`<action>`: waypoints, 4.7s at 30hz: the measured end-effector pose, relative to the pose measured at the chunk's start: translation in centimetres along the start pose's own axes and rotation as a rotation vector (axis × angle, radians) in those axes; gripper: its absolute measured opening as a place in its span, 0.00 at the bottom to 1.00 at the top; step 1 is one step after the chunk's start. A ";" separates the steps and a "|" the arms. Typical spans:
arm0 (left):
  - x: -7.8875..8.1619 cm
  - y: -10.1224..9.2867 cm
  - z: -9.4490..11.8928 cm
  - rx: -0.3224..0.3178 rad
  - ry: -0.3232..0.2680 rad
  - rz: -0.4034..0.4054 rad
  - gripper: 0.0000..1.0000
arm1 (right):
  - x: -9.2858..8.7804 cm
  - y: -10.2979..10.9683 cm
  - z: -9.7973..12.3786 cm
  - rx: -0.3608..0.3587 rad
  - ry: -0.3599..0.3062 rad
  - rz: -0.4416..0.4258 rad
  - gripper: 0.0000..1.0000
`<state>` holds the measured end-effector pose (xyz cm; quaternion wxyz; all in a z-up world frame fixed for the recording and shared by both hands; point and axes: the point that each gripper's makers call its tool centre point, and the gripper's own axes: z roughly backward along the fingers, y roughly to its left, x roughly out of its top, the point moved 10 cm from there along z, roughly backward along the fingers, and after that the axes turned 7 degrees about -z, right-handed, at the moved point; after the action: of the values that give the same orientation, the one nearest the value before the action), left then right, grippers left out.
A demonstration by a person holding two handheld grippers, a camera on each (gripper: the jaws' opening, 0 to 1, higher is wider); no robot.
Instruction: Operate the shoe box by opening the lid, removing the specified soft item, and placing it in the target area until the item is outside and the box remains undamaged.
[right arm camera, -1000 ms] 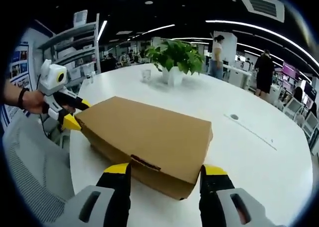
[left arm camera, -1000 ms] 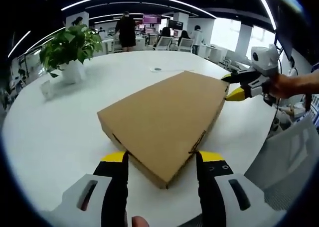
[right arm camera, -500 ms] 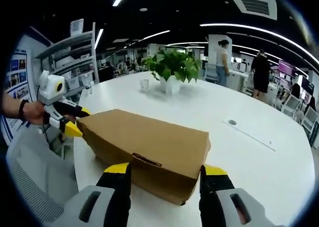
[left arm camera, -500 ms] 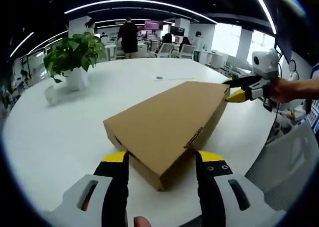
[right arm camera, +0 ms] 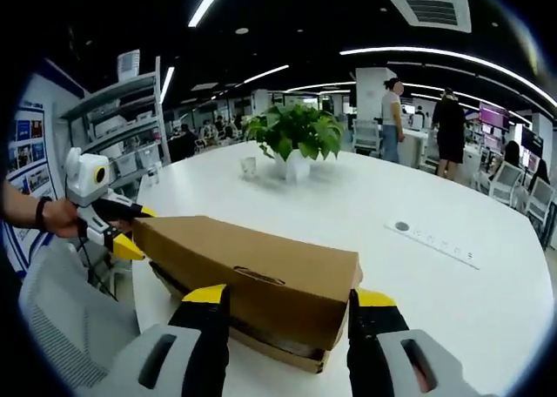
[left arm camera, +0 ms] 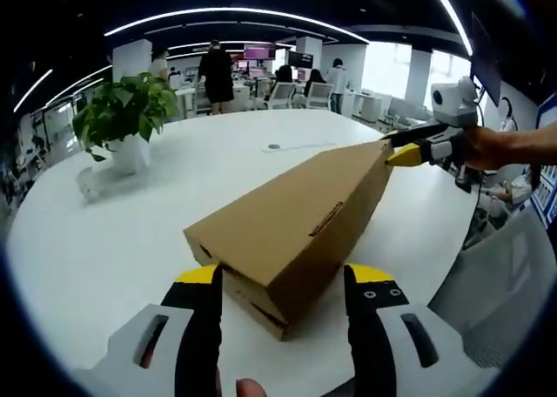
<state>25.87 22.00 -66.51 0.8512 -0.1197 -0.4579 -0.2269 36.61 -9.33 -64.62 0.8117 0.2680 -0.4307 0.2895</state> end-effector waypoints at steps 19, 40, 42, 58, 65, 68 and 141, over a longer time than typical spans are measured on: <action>2.4 1.5 1.0 0.141 -0.043 -0.122 0.31 | 4.3 0.0 -0.2 0.002 -0.100 -0.019 0.51; 4.3 3.1 0.9 0.295 -0.051 -0.112 0.09 | 6.0 -0.5 -0.1 0.054 -0.145 0.066 0.51; 4.3 3.3 0.8 0.295 -0.051 -0.106 0.09 | 5.9 -0.5 0.0 0.065 -0.146 0.080 0.51; 5.2 4.4 0.3 0.289 -0.054 -0.043 0.08 | 6.2 -1.2 -1.0 0.071 -0.139 0.170 0.50; 5.4 4.9 0.1 0.291 -0.053 -0.033 0.07 | 6.6 -1.8 -1.8 0.036 -0.135 0.181 0.44; 5.4 5.0 0.1 0.295 -0.056 -0.035 0.07 | 6.4 -2.5 -2.1 -0.026 -0.108 0.169 0.33; 4.1 9.5 -5.6 0.355 0.007 0.005 0.03 | 4.6 -6.9 -9.1 -0.148 0.007 0.056 0.00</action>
<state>36.61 26.84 -66.16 0.8612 0.0324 -0.4873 -0.1409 48.55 -6.77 -66.36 0.8224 0.1940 -0.4552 0.2806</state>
